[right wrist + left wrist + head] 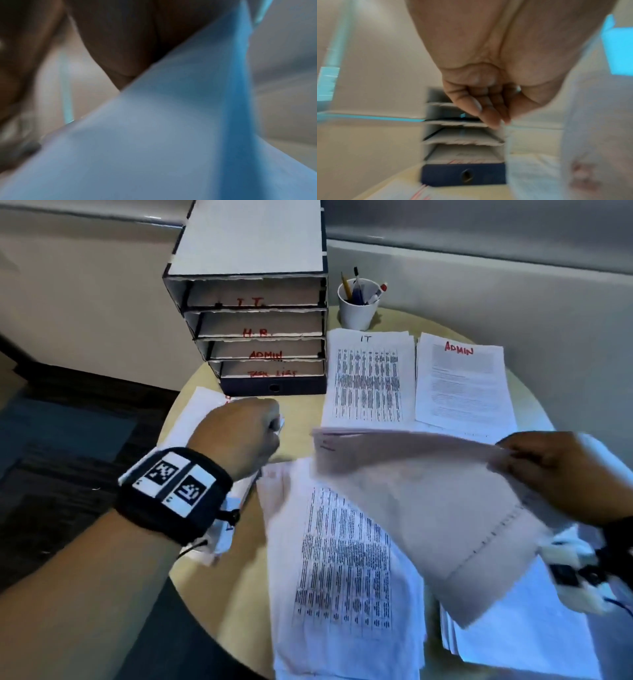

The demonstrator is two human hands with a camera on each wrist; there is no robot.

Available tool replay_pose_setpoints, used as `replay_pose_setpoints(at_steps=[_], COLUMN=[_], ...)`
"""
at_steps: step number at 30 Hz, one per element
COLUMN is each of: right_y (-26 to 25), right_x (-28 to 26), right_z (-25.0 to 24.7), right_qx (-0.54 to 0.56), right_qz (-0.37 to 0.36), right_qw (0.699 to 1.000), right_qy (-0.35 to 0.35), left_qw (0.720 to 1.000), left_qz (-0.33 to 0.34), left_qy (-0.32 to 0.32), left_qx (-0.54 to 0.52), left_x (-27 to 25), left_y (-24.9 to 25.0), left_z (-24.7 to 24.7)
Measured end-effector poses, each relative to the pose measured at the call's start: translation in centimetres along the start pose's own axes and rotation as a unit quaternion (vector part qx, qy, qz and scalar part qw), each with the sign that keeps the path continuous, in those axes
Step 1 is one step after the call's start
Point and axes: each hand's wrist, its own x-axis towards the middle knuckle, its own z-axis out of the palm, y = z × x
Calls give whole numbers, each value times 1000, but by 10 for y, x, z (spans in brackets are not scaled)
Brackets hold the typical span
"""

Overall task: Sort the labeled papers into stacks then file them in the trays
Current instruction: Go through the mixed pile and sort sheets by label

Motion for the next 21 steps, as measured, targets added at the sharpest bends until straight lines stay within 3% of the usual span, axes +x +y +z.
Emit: replay_pose_setpoints(at_steps=[2,3,5,8,10,13,14,16,21], right_y=[34,42,46,34,26,20,22,23,20], right_x=[8,12,25,55,83,123,135,157,196], right_z=[0,2,16,50,75,106,113,124,141], right_qx=[75,110,201,380,415,439,430,346,212], right_qz=[127,170,224,280,314,335,338,342,317], right_qw=[989,979,952,878,847,822,824,864,924], right_qy=[15,32,56,83,111,142,148,130,35], left_qw=[996,996,995,967,960,964,966,969,976], left_qz=[-69,-66,-13,35,37,45,47,48,44], left_qy=[48,38,-76,-250,-276,-261,-254,-242,-213], left_qx=[-29,-42,-60,-26,20,37,24,3,-24], left_x=[-4,-9,-24,-48,-55,-63,-65,-66,-63], left_y=[-23,-24,-9,19,20,12,9,7,7], left_z=[17,30,64,117,146,166,170,173,173])
